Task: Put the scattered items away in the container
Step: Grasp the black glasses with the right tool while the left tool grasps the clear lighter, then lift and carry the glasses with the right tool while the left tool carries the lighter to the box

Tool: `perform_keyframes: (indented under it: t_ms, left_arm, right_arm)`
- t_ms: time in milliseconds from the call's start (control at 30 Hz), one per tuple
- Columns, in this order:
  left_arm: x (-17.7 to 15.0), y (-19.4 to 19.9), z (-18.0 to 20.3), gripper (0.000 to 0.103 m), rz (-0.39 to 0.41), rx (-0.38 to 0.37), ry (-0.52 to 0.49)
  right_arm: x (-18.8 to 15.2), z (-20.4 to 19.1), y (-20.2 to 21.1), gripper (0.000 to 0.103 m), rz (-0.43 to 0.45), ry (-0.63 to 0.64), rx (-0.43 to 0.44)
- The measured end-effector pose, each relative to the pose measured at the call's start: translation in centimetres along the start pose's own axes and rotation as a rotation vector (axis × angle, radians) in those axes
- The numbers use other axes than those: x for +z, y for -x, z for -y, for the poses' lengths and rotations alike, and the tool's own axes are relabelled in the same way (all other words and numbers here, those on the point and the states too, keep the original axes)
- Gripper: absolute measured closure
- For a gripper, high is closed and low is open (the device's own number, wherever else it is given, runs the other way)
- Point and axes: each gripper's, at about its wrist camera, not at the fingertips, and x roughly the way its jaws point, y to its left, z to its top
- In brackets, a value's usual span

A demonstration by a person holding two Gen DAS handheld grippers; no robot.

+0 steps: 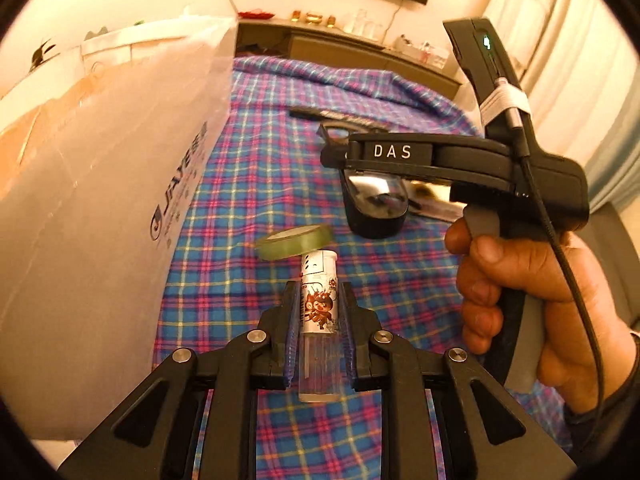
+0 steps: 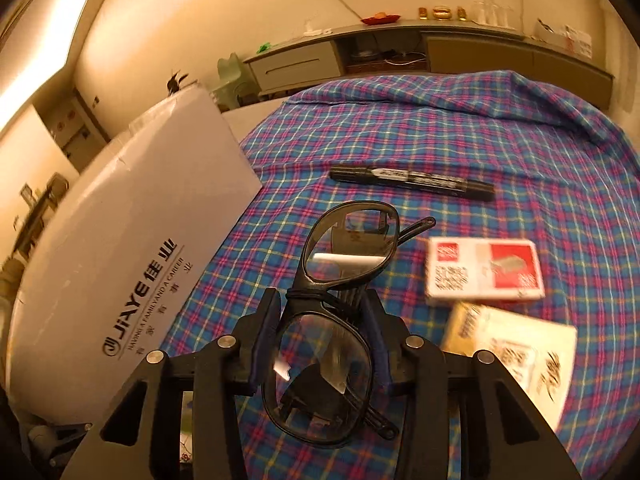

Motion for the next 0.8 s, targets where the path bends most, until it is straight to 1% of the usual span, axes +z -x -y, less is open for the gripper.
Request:
perform_keyframes:
  t_ms: [67,300,800]
  left_arm:
    - [-0.1,0.6,0.5,0.083,0.008,-0.007,-0.016]
    - [-0.3,2.5,0.4,0.084,0.039,-0.035,-0.015]
    - [0.4,8.0,0.2,0.083,0.148,-0.096,-0.021]
  right_arm:
    - [-0.2,0.5,0.9,0.06,0.008,-0.025,0.003]
    - [-0.8,0.5,3.4,0.06,0.022,-0.048,-0.012]
    - [-4.3,-2.6,8.1,0.06,0.036,-0.078,-0.025]
